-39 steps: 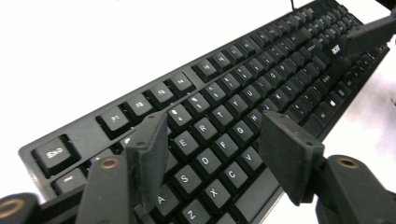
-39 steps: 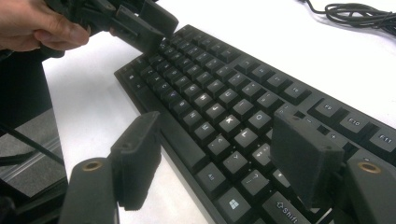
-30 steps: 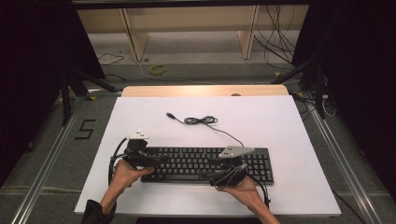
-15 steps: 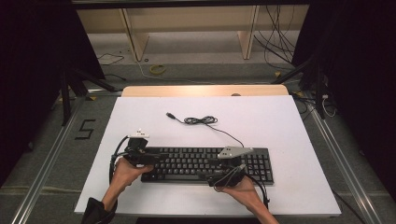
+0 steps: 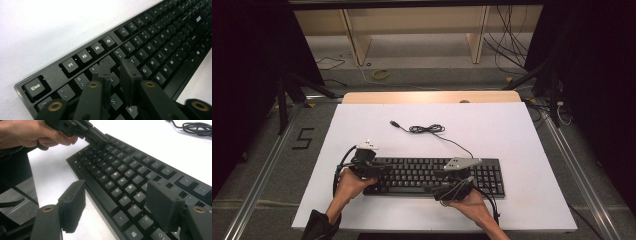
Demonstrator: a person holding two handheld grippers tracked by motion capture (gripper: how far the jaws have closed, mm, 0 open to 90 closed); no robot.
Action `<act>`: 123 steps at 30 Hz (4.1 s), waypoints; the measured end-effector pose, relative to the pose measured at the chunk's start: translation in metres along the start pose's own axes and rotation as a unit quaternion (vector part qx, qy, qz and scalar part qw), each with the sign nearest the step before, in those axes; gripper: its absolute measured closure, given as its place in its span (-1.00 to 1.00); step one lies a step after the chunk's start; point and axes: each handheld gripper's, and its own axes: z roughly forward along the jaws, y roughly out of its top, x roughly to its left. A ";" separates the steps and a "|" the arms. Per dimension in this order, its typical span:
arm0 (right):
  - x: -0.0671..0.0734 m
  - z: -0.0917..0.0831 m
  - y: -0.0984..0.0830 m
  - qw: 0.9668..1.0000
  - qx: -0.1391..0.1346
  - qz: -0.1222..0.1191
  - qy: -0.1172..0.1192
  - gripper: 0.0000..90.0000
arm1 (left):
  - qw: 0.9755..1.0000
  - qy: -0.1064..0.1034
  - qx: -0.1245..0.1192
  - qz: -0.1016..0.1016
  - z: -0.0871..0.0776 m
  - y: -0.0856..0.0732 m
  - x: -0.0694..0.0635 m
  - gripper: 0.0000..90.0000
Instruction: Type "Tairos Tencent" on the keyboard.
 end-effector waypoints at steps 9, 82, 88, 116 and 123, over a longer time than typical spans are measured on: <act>0.001 0.000 0.000 1.000 0.001 0.001 0.001 -0.26 | 1.000 0.004 0.011 0.008 0.007 0.000 -0.002 0.97; 0.012 0.064 0.015 0.996 0.075 -0.038 -0.028 1.00 | 0.994 -0.036 -0.091 -0.043 -0.021 -0.006 -0.013 -0.21; 0.011 0.067 0.014 0.996 0.076 -0.038 -0.028 1.00 | 0.994 -0.040 -0.091 -0.040 -0.021 -0.007 -0.013 -0.23; 0.002 0.041 0.016 0.999 0.036 -0.015 -0.030 0.79 | 0.994 -0.032 -0.098 -0.038 -0.022 -0.006 -0.011 -0.22; -0.002 0.029 0.016 0.999 0.024 -0.006 -0.031 0.72 | 0.994 -0.032 -0.097 -0.033 -0.021 -0.005 -0.012 -0.22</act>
